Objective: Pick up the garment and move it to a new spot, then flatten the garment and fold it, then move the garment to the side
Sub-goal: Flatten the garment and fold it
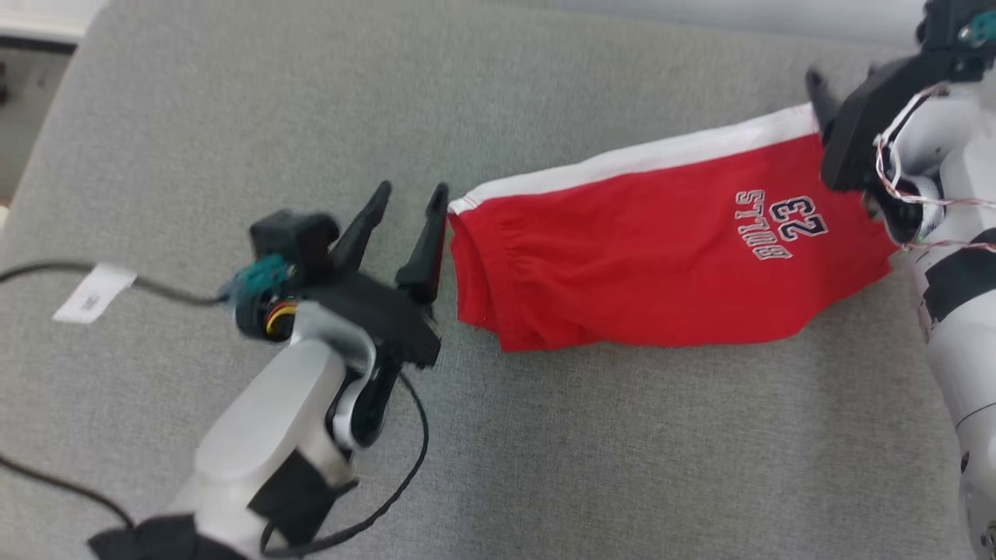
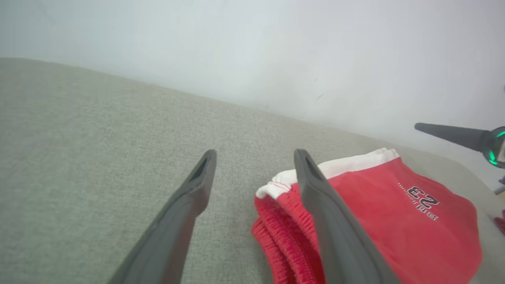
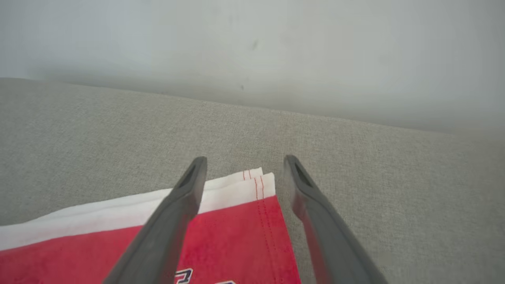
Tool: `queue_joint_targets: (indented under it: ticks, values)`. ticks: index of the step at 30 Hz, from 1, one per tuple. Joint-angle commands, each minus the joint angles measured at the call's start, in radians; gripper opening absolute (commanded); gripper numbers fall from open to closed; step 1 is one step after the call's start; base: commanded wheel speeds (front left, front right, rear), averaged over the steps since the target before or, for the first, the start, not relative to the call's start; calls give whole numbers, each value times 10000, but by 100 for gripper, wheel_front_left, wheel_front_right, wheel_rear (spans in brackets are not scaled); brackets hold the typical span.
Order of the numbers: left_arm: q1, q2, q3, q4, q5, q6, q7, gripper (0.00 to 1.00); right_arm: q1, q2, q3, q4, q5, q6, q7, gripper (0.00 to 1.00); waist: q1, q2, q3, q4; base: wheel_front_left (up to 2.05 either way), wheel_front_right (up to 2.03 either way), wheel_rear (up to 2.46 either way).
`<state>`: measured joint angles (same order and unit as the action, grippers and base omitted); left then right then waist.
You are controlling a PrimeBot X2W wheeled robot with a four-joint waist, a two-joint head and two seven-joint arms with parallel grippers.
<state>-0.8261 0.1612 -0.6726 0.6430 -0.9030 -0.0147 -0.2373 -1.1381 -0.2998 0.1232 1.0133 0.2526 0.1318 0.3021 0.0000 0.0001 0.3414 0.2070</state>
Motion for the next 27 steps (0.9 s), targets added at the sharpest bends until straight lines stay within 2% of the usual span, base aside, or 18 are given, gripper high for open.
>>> queue_joint_targets:
  ticks: [1, 6, 10, 14, 20, 27]
  values:
    - [389, 47, 32, -179, 119, -13, -122, 100, 150, -27, -25, 130, 129, -26, 205, 100, 0, -1, -489, -91, 0, 0, 0]
    - [1636, 659, 187, -1574, 1334, 123, -282, 100, 539, -84, -115, 625, 435, -26, 1081, 100, 0, -1, -1107, -130, 0, 0, 0]
    - [3462, 1239, 858, -3335, 2422, 395, -272, 100, 1113, -254, -101, 926, 647, -26, 1536, 100, 0, -1, -1511, -71, 0, 0, 0]
    - [4901, 1499, 1491, -4462, 3053, 513, -271, 100, 1451, -538, -189, 1151, 712, -26, 1718, 100, 0, -1, -1574, 148, 0, 0, 0]
    - [6247, 1355, 2211, -5266, 3412, 565, -274, 100, 1470, -920, -601, 1558, 752, -26, 1991, 100, 0, -1, -1265, 554, 0, 0, 0]
    - [6458, 993, 2428, -5483, 3831, 291, -273, 100, 1157, -1085, -1007, 1924, 567, -26, 2131, 100, 0, -1, -786, 1004, 0, 0, 0]
